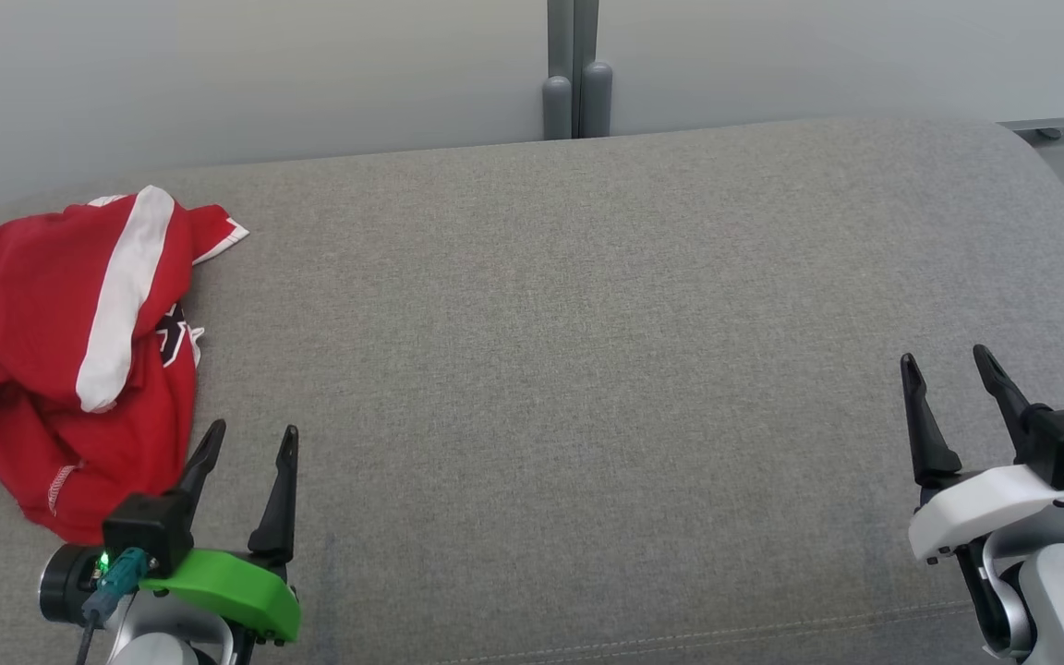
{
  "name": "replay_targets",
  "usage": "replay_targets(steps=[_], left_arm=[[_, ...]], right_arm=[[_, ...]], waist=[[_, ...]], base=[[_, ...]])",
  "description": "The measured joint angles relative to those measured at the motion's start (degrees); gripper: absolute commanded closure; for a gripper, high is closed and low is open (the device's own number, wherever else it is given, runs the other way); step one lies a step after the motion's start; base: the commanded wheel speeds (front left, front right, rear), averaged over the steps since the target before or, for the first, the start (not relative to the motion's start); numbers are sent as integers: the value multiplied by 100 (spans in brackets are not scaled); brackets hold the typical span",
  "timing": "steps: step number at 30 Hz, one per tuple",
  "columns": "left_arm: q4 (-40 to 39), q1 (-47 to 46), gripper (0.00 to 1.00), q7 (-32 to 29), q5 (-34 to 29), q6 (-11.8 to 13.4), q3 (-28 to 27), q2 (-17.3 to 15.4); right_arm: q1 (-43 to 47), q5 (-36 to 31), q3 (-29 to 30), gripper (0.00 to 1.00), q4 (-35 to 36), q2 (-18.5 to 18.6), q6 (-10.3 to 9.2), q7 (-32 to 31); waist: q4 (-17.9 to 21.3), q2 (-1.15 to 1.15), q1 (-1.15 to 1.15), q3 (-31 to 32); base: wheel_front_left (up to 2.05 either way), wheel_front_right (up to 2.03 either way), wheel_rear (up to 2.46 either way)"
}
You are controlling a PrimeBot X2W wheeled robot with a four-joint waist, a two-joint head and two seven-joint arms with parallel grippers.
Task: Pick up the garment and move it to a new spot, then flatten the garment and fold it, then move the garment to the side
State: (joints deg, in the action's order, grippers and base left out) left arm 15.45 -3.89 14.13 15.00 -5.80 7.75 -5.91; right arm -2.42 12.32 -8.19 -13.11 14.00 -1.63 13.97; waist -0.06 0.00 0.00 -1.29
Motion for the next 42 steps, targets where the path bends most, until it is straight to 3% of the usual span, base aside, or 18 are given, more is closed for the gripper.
replay_targets(steps=[23,31,42], left_arm=[[81,-190,0,12,-237,-102,-1,123],[101,-208,0,12,-263,-124,-120,157],[203,-205,0,12,-261,-126,-264,177]], right_arm=[[6,-238,263,0,25,-4,232,45],[-51,-349,160,0,56,-32,415,45],[-87,-420,104,0,30,-151,467,45]], waist=[[-106,0,0,-9],[-686,0,0,-33],[-1498,0,0,-28]], base=[[0,0,0],[0,0,0],[0,0,0]])
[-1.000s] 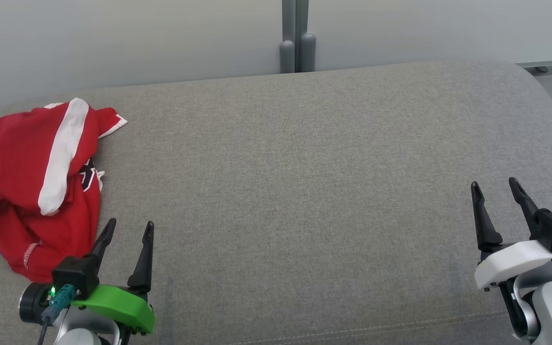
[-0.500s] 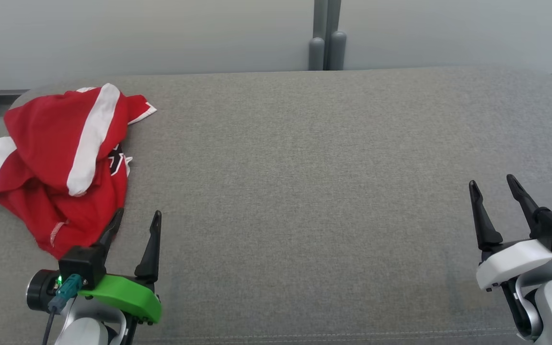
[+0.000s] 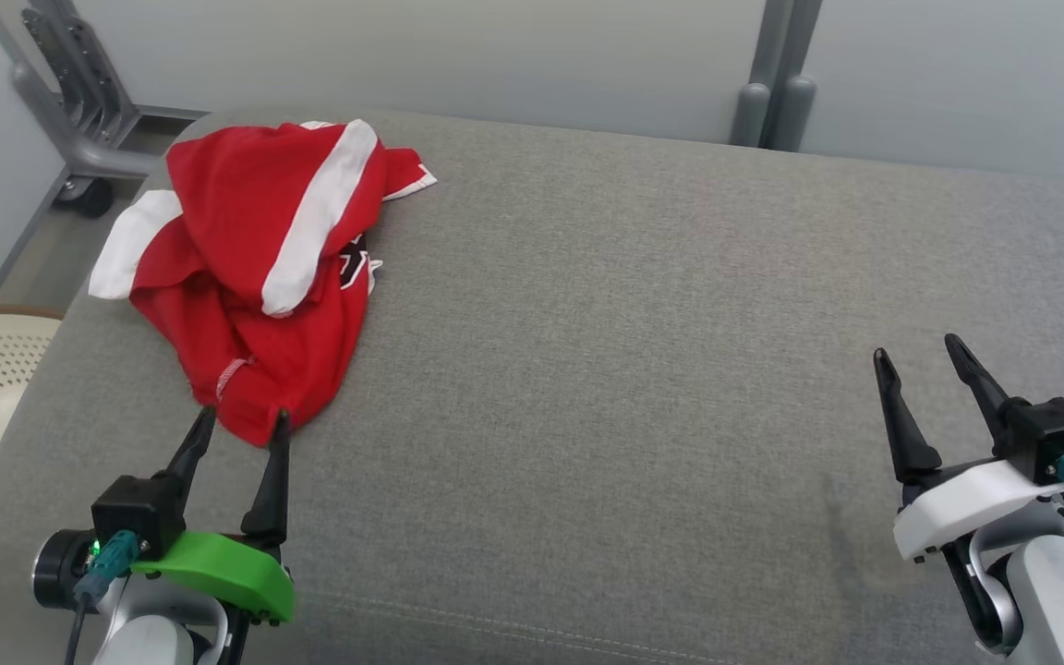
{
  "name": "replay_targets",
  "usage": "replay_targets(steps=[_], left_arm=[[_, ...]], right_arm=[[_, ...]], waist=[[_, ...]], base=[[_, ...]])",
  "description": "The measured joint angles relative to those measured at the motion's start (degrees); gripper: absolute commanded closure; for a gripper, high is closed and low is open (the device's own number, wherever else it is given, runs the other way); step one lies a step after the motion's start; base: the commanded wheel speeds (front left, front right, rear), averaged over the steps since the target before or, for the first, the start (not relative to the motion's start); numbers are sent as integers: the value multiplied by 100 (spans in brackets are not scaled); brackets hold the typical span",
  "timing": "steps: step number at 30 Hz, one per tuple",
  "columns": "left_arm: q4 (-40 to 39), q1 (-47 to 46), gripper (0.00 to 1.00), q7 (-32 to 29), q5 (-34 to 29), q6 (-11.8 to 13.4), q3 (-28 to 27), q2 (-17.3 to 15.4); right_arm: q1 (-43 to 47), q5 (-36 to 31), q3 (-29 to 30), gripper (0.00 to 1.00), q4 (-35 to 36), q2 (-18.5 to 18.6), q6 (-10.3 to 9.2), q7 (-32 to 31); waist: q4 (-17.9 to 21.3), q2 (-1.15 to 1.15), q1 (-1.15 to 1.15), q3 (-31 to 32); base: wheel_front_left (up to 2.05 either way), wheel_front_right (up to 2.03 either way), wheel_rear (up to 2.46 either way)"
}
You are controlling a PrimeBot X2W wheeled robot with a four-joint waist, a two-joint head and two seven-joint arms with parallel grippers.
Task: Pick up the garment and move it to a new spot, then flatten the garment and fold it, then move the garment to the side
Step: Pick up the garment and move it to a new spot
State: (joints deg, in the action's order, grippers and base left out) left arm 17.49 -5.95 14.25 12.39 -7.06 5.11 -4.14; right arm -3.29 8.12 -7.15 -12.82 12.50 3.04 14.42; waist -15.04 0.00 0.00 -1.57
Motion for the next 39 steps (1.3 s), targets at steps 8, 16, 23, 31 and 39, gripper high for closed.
replay_targets(steps=[8,16,23,31,39], left_arm=[[-21,9,0,0,0,0,-235,-2],[5,-24,0,1,169,-3,-363,19],[569,-846,0,-315,454,-4,-327,-11],[778,-2393,0,-1349,421,-7,-315,-467],[1178,-3507,0,-2769,960,-8,-189,-1010]], right_arm=[[-71,-113,-115,0,-52,-74,102,0],[-176,-140,-116,0,-31,-85,116,0],[-389,-227,-119,0,160,55,179,1],[-684,-389,-343,0,434,116,252,11],[-1269,-515,-684,0,710,114,348,16]], waist=[[-228,0,0,-31],[-133,0,0,-218],[-81,0,0,-589],[-22,0,0,-1096],[192,0,0,-1699]], base=[[0,0,0],[0,0,0],[0,0,0],[0,0,0],[0,0,0]])
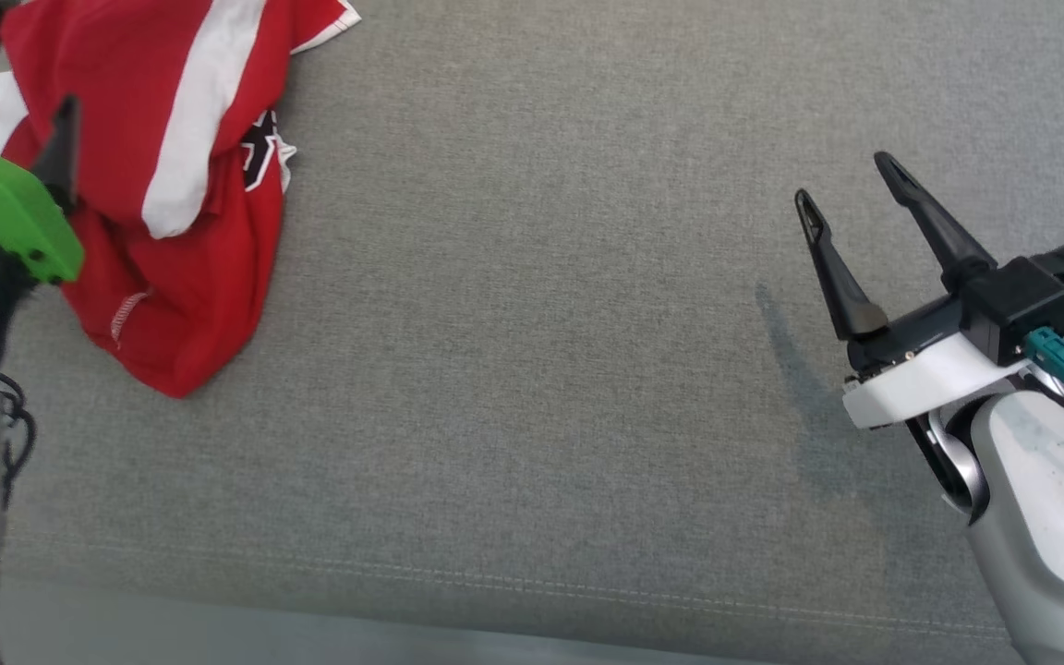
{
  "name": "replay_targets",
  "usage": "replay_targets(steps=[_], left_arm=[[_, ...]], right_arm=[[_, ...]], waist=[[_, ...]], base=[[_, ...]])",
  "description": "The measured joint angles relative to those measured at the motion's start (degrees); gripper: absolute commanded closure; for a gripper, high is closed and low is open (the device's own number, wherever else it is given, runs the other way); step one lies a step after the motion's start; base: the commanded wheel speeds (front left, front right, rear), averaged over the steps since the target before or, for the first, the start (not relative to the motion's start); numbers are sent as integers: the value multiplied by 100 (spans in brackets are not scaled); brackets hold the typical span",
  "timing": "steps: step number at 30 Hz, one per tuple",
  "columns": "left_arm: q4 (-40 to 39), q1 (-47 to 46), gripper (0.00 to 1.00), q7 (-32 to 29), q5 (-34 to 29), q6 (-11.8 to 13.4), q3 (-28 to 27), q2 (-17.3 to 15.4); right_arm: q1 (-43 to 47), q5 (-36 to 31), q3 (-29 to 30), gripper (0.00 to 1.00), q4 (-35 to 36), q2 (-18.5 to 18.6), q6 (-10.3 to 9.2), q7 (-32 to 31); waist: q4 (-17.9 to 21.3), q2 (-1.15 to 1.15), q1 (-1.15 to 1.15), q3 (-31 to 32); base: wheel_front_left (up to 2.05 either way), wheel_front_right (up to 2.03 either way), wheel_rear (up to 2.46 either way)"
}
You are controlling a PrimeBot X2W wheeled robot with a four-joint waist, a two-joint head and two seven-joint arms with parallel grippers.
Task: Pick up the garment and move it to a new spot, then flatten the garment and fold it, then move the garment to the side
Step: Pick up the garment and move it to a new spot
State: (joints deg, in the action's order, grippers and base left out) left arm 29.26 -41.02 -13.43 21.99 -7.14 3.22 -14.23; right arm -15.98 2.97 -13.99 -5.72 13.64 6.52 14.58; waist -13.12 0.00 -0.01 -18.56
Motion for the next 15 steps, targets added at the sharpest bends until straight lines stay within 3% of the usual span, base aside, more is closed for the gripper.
replay_targets(steps=[6,12,15], left_arm=[[175,-602,0,-775,342,0,-394,-635],[181,-964,0,-1219,777,0,-708,-818],[194,-1116,0,-1433,762,0,-754,-1096]], right_arm=[[-452,-1,-71,0,265,-31,1,1],[-676,9,-77,0,344,-76,2,1],[-799,9,-74,0,398,-71,2,1]], waist=[[305,0,0,-429],[657,0,-1,-877],[822,0,0,-1118]], base=[[0,0,0],[0,0,0],[0,0,0]])
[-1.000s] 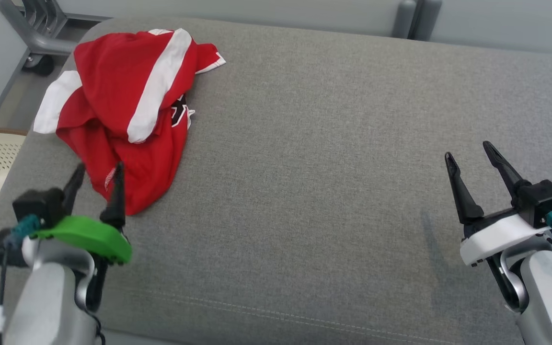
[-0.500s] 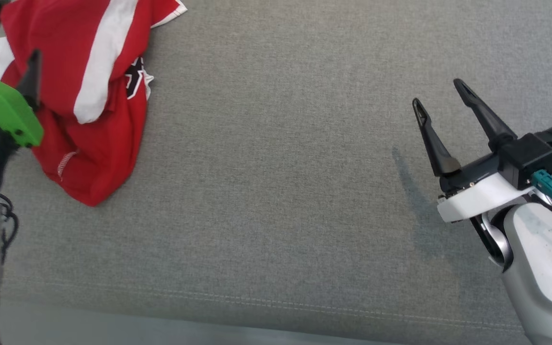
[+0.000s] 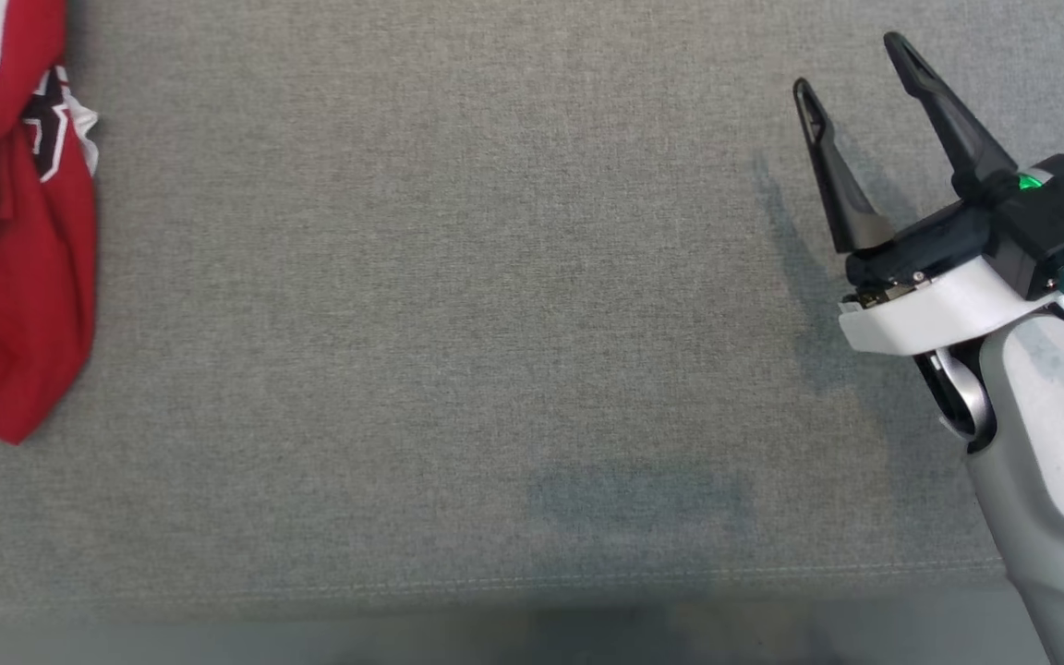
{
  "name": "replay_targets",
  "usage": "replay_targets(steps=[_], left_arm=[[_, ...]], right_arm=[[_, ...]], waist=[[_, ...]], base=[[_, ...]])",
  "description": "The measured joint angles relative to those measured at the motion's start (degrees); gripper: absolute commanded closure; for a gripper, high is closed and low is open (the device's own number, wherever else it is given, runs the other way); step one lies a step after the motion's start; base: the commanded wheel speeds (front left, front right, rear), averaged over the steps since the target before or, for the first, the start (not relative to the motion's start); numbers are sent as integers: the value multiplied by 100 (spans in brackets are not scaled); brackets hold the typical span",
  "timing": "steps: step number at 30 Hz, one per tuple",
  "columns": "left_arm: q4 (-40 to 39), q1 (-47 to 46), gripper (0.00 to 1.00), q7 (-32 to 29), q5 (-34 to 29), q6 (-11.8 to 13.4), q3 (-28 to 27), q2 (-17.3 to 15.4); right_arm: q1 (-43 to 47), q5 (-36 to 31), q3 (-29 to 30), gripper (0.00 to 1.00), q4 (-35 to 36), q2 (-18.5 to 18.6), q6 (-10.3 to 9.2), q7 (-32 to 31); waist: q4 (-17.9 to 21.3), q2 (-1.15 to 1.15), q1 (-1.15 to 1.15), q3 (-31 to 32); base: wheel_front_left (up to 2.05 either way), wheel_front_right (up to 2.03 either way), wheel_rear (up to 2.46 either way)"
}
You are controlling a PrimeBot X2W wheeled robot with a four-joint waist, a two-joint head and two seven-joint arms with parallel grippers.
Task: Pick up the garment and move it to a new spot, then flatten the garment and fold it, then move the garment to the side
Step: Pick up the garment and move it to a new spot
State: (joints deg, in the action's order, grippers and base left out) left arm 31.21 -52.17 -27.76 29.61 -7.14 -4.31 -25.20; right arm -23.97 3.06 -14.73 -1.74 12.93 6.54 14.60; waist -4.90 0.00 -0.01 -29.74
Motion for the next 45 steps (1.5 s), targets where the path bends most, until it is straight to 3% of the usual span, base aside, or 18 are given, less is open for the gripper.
replay_targets(steps=[3,6,14,16,17,18,33,37,39,41,43,45], left_arm=[[70,-103,0,-73,-19,0,-162,-280],[129,-184,0,-166,8,0,-220,-353],[315,-435,0,-240,459,0,-147,149],[318,-460,83,-209,458,0,-127,77],[328,-482,83,-202,459,0,-119,68],[343,-496,100,-187,460,0,-91,67],[277,-629,100,-65,559,0,568,86],[202,-634,80,-19,637,0,764,96],[196,-634,88,-21,650,0,882,89],[212,-634,85,-44,659,0,926,87],[235,-633,99,-46,759,0,939,55],[253,-632,95,-56,861,0,945,8]], right_arm=[[-152,0,33,0,82,29,0,0],[-265,0,90,0,176,69,0,0],[-357,-2,242,0,142,194,1,0],[-442,-4,189,0,136,174,1,0],[-482,-11,164,0,133,163,1,0],[-503,-11,144,0,112,162,2,0],[-498,-4,59,0,-183,130,49,0],[-494,12,57,0,-254,60,49,0],[-490,40,52,0,-269,10,49,0],[-480,47,51,0,-298,-14,49,0],[-475,57,51,0,-320,-30,49,0],[-453,64,58,0,-327,-31,49,0]], waist=[[150,0,0,-249],[286,0,0,-497],[511,0,0,-1087],[539,0,1,-1158],[552,0,1,-1172],[556,0,1,-1157],[462,0,1,-751],[433,0,1,-586],[422,0,1,-494],[414,0,1,-401],[410,0,1,-310],[408,0,1,-223]], base=[[0,0,0],[0,0,0],[0,0,0],[0,0,0],[0,0,0],[0,0,0],[0,0,0],[0,0,0],[0,0,0],[0,0,0],[0,0,0],[0,0,0]])
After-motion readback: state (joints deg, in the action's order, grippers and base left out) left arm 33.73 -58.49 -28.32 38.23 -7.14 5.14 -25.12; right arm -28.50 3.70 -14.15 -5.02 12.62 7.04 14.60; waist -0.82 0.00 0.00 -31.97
